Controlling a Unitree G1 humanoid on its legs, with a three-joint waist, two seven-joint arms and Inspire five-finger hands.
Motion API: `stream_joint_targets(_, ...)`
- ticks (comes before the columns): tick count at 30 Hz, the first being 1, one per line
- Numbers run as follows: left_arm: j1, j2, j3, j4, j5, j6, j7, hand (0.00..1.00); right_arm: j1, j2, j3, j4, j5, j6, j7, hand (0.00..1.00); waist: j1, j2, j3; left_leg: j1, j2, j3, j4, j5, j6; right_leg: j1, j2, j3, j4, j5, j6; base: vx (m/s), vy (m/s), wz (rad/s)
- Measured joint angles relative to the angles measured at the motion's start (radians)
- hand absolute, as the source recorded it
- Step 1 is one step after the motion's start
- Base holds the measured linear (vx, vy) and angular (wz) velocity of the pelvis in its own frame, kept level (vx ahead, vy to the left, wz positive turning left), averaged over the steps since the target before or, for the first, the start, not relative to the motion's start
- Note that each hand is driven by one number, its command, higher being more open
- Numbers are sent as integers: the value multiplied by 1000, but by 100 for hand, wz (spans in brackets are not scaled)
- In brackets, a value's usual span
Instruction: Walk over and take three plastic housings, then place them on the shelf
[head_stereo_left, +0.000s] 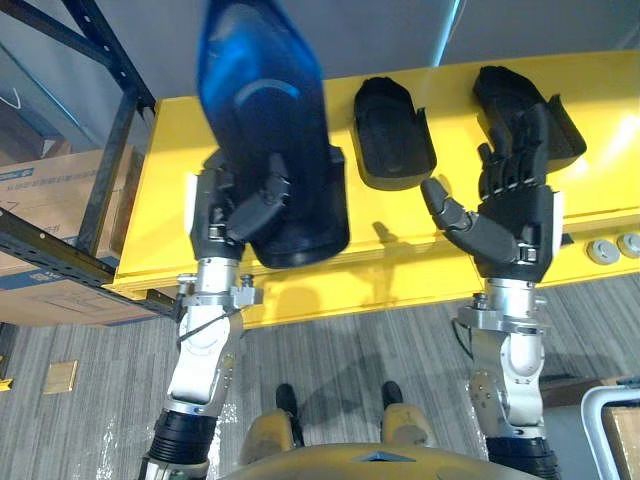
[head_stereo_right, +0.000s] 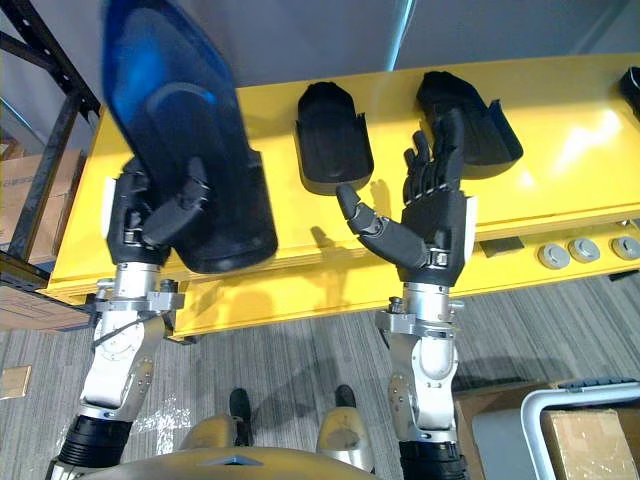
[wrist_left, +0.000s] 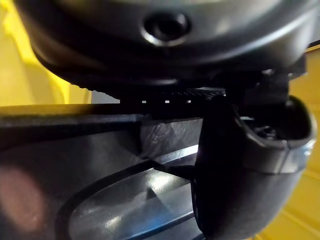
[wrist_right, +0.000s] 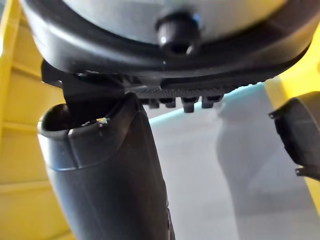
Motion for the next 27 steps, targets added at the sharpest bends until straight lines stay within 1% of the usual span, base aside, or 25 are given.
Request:
stream_joint_targets(1, -22, 1, 49, 0, 18, 24, 46, 0, -1, -9, -7, -27, -29, 0, 0, 100, -5, 4, 11, -1, -2, 9, -17, 12, -2, -19, 0, 7, 9, 1, 1, -85, -12, -9)
stream_joint_targets(3, -67, 3, 107, 15, 19, 49, 109, 0, -1, -29, -15, -61, -33, 0, 1, 100, -10, 11, 29, -2, -6, 16, -43, 33, -2, -41, -1, 15, 19, 2, 2, -66, -6, -9)
stream_joint_targets(4, -97, 4, 141, 32, 18, 64, 144, 0, -5, -35, -34, -71, -60, 0, 1, 100, -11, 15, 38, 2, -8, 23, -59, 50, 5, -54, 0, 23, 30, 2, 3, -45, -6, -9)
stream_joint_targets(6, -136, 18, 179, 68, 18, 77, 186, 0, -20, -48, -50, -72, -69, 0, 1, 100, -14, 21, 49, 9, -10, 34, -79, 65, 6, -66, -1, 32, 37, 2, 3, -22, -5, -11)
stream_joint_targets(7, -157, 37, 200, 96, 17, 83, 204, 0, -36, -59, -58, -73, -68, 0, 1, 100, -25, 25, 60, 17, -14, 35, -94, 75, 7, -68, -3, 33, 42, 2, 3, -23, 3, -7)
stream_joint_targets(9, -177, 57, 217, 131, 17, 88, 215, 0, -50, -68, -65, -78, -67, 0, 1, 100, -30, 29, 63, 18, -16, 44, -107, 82, 7, -84, -3, 43, 49, 1, 2, -13, 6, -10)
stream_joint_targets(10, -190, 69, 226, 149, 16, 101, 216, 0, -54, -72, -69, -84, -67, 0, 1, 100, -33, 33, 69, 21, -17, 48, -115, 86, 7, -87, -3, 48, 50, 1, 2, -5, 4, -17)
stream_joint_targets(11, -216, 86, 234, 190, 16, 114, 209, 0, -56, -75, -78, -99, -67, 0, 3, 100, -32, 38, 83, 32, -18, 56, -122, 88, 8, -87, -3, 55, 57, 0, 2, -14, 5, -20)
stream_joint_targets(13, -240, 115, 247, 257, 12, 124, 194, 0, -66, -77, -79, -116, -66, 0, 17, 100, -37, 46, 92, 37, -20, 67, -133, 92, 8, -101, -3, 66, 71, -4, 2, -14, 3, -19)
stream_joint_targets(15, -266, 142, 260, 323, -41, 136, 148, 0, -77, -97, -78, -122, -65, 0, 31, 100, -46, 52, 97, 41, -23, 82, -149, 102, 7, -122, -3, 82, 87, -9, 4, -7, -1, -14)
stream_joint_targets(16, -274, 148, 262, 336, -64, 149, 129, 0, -77, -106, -78, -123, -65, 0, 36, 100, -49, 54, 99, 45, -24, 83, -153, 103, 7, -122, -4, 83, 92, -11, 5, -8, -3, -9)
stream_joint_targets(17, -295, 161, 265, 387, -107, 169, 90, 0, -78, -124, -76, -123, -66, 0, 46, 100, -55, 59, 104, 64, -28, 88, -168, 109, 7, -120, -6, 88, 106, -20, 7, -4, -3, -7)
stream_joint_targets(18, -301, 166, 265, 408, -122, 174, 76, 0, -80, -131, -74, -124, -65, 0, 53, 100, -58, 63, 106, 70, -30, 90, -173, 110, 7, -119, -7, 90, 111, -23, 8, -12, 1, -9)
stream_joint_targets(22, -332, 181, 270, 538, -230, 241, -16, 0, -91, -171, -75, -153, -56, 9, 66, 100, -73, 87, 120, 84, -40, 107, -197, 121, 13, -138, -18, 107, 139, -35, 16, -21, -2, -8)
stream_joint_targets(24, -336, 189, 289, 565, -276, 245, -55, 0, -98, -180, -75, -153, -48, 19, 68, 100, -83, 88, 121, 83, -43, 110, -203, 125, 13, -145, -19, 112, 144, -35, 17, -10, 4, -2)
stream_joint_targets(26, -360, 231, 289, 618, -312, 260, -107, 0, -106, -181, -74, -153, -47, 30, 72, 100, -86, 94, 125, 84, -44, 112, -203, 127, 13, -147, -20, 114, 150, -36, 18, 0, 0, 0)
stream_joint_targets(27, -366, 239, 289, 632, -318, 261, -122, 0, -109, -182, -74, -153, -47, 31, 76, 100, -86, 97, 126, 84, -45, 113, -205, 128, 13, -150, -21, 115, 152, -36, 18, 0, 0, 0)
